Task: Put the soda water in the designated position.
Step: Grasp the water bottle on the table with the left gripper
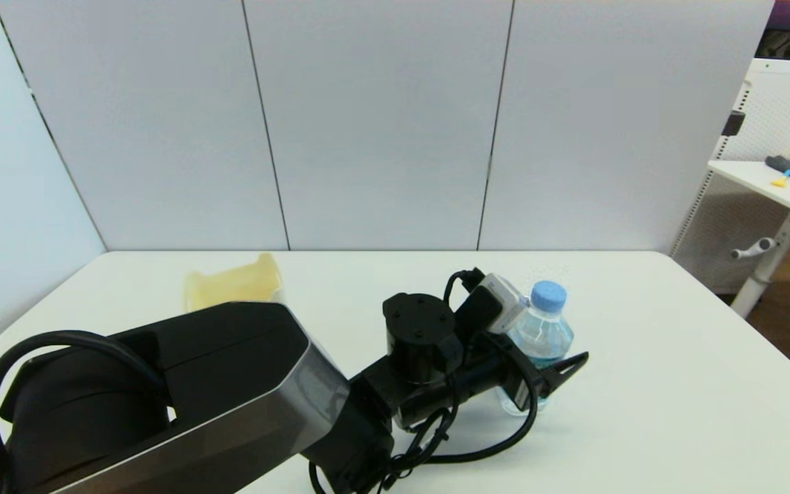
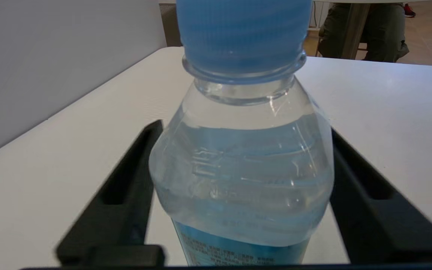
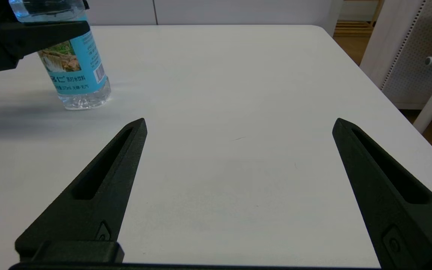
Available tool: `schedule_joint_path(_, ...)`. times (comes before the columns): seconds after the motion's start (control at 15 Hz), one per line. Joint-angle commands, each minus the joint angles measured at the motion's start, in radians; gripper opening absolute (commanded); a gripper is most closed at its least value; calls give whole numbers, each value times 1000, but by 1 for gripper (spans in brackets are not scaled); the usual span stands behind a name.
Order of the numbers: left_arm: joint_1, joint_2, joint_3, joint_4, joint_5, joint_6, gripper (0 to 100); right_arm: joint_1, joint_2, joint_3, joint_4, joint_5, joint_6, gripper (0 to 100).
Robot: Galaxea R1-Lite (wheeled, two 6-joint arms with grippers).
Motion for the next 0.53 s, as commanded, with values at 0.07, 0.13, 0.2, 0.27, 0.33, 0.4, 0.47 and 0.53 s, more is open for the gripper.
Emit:
schedule_joint_path(0.07, -2, -1, 1, -8, -2, 1, 0, 0, 1, 0, 0, 0, 0, 100)
schedule_joint_path(0.13, -2, -1, 1, -8, -2, 1, 0, 0, 1, 0, 0, 0, -1, 100)
schedule_joint_path(0.2, -2, -1, 1, -14, -2, 1, 0, 0, 1, 0, 0, 0, -1, 100)
schedule_joint_path(0.27, -2, -1, 1, -21, -2, 1, 0, 0, 1, 0, 0, 0, 0, 100)
schedule_joint_path(0.33, -2, -3, 1, -32, -2, 1, 0, 1, 1, 0, 0, 0, -1, 100)
schedule_joint_path(0.4, -2, -3, 3, -38, 0, 1, 0, 0, 1, 0, 0, 0, 0, 100)
schedule_joint_path(0.47, 0, -4, 4, -38, 0, 1, 0, 0, 1, 0, 0, 0, 0, 100)
schedule_joint_path(0.53, 0, -9, 3, -38, 1, 1, 0, 0, 1, 0, 0, 0, 0, 100)
